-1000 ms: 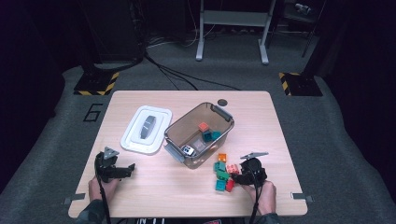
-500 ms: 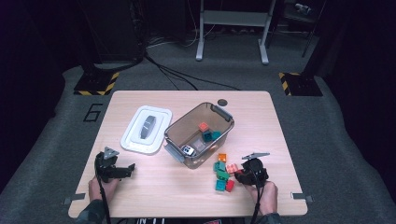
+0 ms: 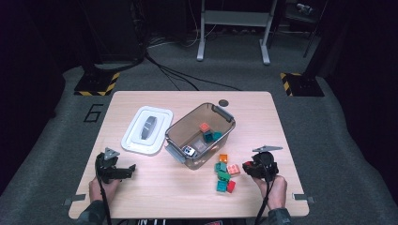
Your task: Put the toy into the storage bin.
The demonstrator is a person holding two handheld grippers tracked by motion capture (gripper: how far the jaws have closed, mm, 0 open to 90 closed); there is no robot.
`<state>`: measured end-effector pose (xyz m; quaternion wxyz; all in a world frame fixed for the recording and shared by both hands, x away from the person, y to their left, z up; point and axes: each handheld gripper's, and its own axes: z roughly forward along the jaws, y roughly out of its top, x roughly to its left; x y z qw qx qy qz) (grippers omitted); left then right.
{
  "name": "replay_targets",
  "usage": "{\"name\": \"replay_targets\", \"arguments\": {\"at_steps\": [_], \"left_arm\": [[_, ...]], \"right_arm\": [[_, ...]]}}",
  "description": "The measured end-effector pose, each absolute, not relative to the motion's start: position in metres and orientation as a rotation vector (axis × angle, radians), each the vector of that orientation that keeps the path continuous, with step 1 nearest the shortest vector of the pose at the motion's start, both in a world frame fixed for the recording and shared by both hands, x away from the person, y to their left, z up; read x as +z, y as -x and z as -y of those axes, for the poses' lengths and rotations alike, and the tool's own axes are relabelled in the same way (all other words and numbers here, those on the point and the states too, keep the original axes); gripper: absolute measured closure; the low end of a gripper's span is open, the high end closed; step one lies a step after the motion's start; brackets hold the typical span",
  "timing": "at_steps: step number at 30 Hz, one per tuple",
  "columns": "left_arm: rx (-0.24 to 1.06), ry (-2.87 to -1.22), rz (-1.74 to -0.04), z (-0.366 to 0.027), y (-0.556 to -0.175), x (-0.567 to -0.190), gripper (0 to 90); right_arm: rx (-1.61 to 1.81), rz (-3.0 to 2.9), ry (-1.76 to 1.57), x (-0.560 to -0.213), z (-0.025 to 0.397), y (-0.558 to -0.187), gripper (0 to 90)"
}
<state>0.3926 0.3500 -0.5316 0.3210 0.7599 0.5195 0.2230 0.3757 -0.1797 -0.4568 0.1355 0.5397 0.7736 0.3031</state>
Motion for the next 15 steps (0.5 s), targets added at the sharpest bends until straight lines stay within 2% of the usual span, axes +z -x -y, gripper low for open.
{"name": "replay_targets", "arguments": {"at_steps": [15], "left_arm": [[0.583,-1.990,-1.370,-0.350,-0.392,-0.532,0.6]], "right_arm": [[0.914,-2.192,-1.522,-0.424,0.181,-0.411,67.7]]}}
